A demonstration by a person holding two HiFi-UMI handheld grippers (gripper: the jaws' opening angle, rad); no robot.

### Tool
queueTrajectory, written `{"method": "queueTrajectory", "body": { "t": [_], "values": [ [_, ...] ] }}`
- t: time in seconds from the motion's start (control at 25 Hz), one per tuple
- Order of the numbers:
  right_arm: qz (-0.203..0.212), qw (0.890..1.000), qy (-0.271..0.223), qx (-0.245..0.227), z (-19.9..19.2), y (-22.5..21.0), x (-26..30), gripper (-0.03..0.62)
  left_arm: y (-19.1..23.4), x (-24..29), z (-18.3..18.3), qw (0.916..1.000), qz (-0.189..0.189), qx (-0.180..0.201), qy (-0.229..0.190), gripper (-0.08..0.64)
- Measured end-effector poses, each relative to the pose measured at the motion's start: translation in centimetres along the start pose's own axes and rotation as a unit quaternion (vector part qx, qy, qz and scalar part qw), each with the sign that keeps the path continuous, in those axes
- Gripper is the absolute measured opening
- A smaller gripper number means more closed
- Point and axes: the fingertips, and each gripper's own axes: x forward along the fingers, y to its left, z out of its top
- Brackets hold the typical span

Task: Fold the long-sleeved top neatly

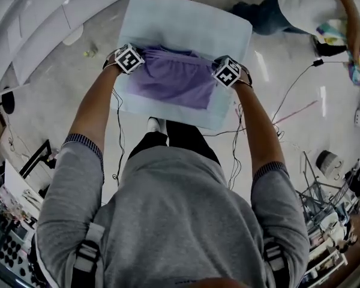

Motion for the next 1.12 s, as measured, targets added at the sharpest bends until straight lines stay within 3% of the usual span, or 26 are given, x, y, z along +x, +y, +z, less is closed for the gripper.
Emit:
{"method": "queueTrajectory", "body": {
  "t": [0.2, 0.28, 0.4, 0.6, 0.88, 1.12],
  "values": [
    [-0.025, 0.999, 0.019, 0.012, -0.6, -2.5, 2.3, 0.119, 3.6, 2.1, -0.2, 0.9974, 0.049, -0.053, 0.006, 0.133],
    [-0.039, 0.999, 0.027, 0.024, -1.4, -3.3, 2.5, 0.179, 5.1, 1.7, -0.6, 0.9938, 0.073, -0.084, 0.003, 0.163],
    [-0.042, 0.997, 0.02, 0.062, -2.4, -4.0, 2.1, 0.202, 6.2, 0.9, -1.2, 0.9891, 0.089, -0.118, -0.003, 0.186],
    [-0.044, 0.989, 0.0, 0.143, -4.2, -4.9, 0.4, 0.23, 6.0, -1.0, -1.5, 0.9849, 0.097, -0.143, -0.006, 0.205],
    [-0.041, 0.96, -0.088, 0.263, -4.2, -4.8, -3.0, 0.268, 2.0, -4.0, 1.6, 0.9805, 0.084, -0.166, -0.063, 0.253],
    [-0.023, 0.922, -0.16, 0.351, -3.2, -2.6, -6.0, 0.321, -2.6, -5.9, 4.4, 0.973, 0.073, -0.19, -0.11, 0.285]
  ]
}}
